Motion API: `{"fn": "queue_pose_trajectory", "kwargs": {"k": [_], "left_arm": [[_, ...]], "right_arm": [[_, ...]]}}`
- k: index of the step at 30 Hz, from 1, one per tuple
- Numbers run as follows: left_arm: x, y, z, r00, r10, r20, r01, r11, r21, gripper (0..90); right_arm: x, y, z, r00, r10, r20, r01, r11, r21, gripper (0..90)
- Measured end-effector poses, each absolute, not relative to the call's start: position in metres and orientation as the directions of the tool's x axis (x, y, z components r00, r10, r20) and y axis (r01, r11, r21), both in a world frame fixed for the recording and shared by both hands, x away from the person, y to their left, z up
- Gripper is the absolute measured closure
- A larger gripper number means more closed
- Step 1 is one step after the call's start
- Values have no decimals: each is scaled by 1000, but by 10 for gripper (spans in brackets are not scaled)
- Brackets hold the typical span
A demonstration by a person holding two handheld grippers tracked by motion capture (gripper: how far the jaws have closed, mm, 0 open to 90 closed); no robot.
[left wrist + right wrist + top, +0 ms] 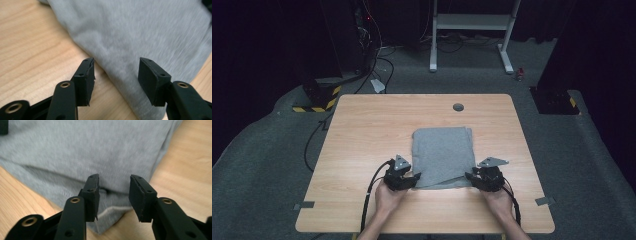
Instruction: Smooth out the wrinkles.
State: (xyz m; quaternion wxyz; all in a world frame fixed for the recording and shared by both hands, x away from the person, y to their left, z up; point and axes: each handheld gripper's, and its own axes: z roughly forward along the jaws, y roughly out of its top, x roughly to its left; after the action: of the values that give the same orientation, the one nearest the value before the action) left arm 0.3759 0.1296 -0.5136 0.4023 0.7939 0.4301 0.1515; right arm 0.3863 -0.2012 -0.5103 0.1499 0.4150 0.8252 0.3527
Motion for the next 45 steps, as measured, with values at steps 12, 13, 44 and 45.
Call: {"fn": "queue_pose_trajectory", "kwargs": {"k": [12,13,44,45], "left_arm": [[378,152,-489,552,819,-156,531,-201,823,424],[377,153,-489,549,820,-159,531,-196,824,424],[365,187,-477,507,844,-175,495,-119,861,412],[364,188,-477,503,846,-176,496,-115,861,411]], "right_arm": [[390,-220,-485,-575,811,106,559,295,775,521],[389,-223,-485,-572,813,110,559,288,778,517],[376,-270,-468,-505,853,134,541,193,818,485],[375,-273,-468,-501,855,132,541,190,819,486]]}}
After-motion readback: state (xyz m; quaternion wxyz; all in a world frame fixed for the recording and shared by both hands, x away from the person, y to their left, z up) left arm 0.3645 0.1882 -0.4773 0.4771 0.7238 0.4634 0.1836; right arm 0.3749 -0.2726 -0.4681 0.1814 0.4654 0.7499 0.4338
